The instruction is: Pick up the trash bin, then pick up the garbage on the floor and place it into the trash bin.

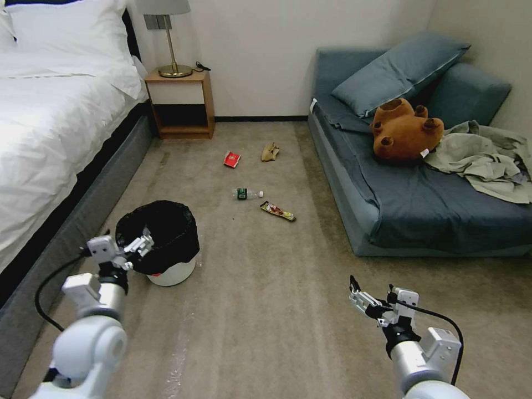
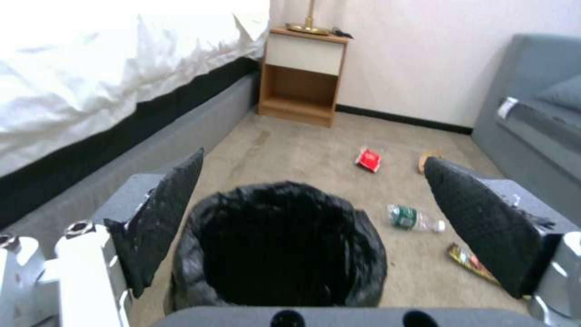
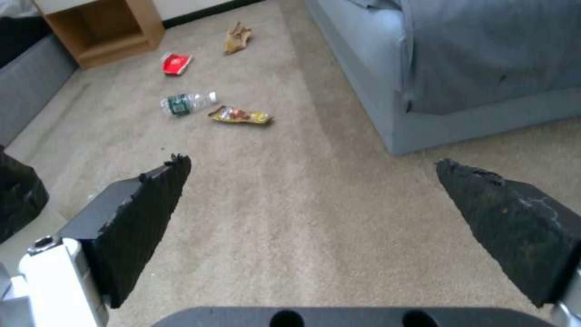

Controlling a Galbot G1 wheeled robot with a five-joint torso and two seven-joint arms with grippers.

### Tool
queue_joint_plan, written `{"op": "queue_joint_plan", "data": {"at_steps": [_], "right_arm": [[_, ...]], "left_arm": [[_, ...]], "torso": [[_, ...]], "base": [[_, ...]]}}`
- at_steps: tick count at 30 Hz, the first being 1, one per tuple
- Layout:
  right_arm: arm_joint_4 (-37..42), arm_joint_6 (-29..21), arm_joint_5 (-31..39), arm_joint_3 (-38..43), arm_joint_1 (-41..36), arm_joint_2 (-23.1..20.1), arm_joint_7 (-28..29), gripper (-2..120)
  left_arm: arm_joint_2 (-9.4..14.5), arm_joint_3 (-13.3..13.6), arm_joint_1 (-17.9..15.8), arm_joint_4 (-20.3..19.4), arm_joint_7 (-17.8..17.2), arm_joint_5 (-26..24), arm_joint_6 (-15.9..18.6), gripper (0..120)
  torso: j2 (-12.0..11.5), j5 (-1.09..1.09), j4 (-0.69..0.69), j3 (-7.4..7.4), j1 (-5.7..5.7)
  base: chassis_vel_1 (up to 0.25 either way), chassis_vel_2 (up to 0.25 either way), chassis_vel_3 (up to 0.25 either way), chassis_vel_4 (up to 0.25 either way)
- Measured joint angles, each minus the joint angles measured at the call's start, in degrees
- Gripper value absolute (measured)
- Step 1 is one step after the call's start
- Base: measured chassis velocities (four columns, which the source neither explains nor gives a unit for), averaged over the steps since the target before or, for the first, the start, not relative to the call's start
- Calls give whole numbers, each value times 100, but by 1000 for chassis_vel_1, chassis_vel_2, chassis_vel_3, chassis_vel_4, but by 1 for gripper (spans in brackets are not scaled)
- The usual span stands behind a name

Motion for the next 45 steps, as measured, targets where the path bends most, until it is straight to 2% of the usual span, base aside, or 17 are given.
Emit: {"op": "queue_joint_plan", "data": {"at_steps": [1, 2, 3, 5, 9, 13, 15, 16, 17, 19, 22, 23, 36, 39, 42, 43, 45], "right_arm": [[-84, -1, 60, 17, 133, -125, 21, 100], [-84, -1, 60, 17, 133, -125, 21, 100], [-157, 17, 76, 38, 265, -203, 19, 100], [-333, 80, 83, 68, 440, -225, 14, 100], [-441, 156, 61, 102, 506, -168, 3, 100], [-435, 177, 20, 102, 495, -93, -12, 100], [-405, 189, -40, 93, 461, 16, -28, 100], [-392, 200, -76, 89, 437, 67, -38, 100], [-392, 200, -76, 89, 437, 67, -38, 100], [-377, 230, -149, 86, 358, 139, -59, 100], [-369, 263, -231, 78, 288, 209, -87, 100], [-361, 277, -279, 69, 256, 249, -97, 100], [-378, 334, -498, -21, 125, 461, -166, 100], [-398, 353, -533, -32, 113, 481, -176, 100], [-449, 401, -617, -52, 111, 515, -202, 100], [-449, 401, -617, -52, 111, 515, -202, 100], [-492, 434, -695, -72, 105, 541, -230, 100]], "left_arm": [[120, -42, -47, -35, -106, -190, 68, 96], [120, -42, -47, -35, -106, -190, 68, 96], [219, -75, -83, -63, -192, -348, 124, 96], [479, -169, -187, -134, -423, -762, 271, 96], [634, -226, -245, -178, -552, -1005, 354, 96], [789, -335, -250, -145, -542, -1117, 368, 96], [1176, -656, -232, 79, -462, -1262, 363, 95], [1252, -712, -207, 190, -421, -1273, 348, 95], [1252, -712, -207, 190, -421, -1273, 348, 95], [1303, -741, -173, 363, -357, -1251, 315, 95], [1353, -758, -166, 501, -297, -1194, 284, 94], [1375, -758, -172, 560, -285, -1182, 283, 94], [1689, -647, -371, 717, -278, -1246, 339, 92], [1837, -533, -517, 877, -373, -1353, 537, 93], [2084, -345, -900, 1322, -546, -1431, 871, 94], [2084, -345, -900, 1322, -546, -1431, 871, 94], [2247, -238, -1170, 1654, -601, -1481, 1031, 94]], "torso": [[-1, -1, 1, 0, 0], [-1, -1, 1, 0, 0], [-1, 0, 5, 0, 0], [-1, 0, 4, 1, 0], [-1, -1, 3, 1, 0], [-1, -1, 2, 0, 0], [-1, 0, 3, 0, 0], [-1, 6, 3, 0, 0], [-1, 6, 3, 0, 0], [-1, -8, 3, 0, 0], [-1, 3, 2, 0, 0], [-1, -4, 3, 1, 0], [0, 0, 3, 0, 0], [0, 0, 3, 0, 0], [0, -1, 3, 1, 0], [0, -1, 3, 1, 0], [0, -1, 2, 0, 0]], "base": [[0, 0, 0, 0], [0, 0, 0, 0], [0, 0, 0, 0], [0, 0, 0, 0], [0, 0, 0, 0], [0, 0, 0, 0], [0, 0, 0, 0], [0, 0, 0, 0], [0, 0, 0, 0], [0, 0, 0, 0], [0, 0, 0, 0], [0, 0, 0, 0], [0, 0, 0, 0], [0, 0, 0, 0], [0, 0, 0, 0], [0, 0, 0, 0], [0, 0, 0, 0]]}}
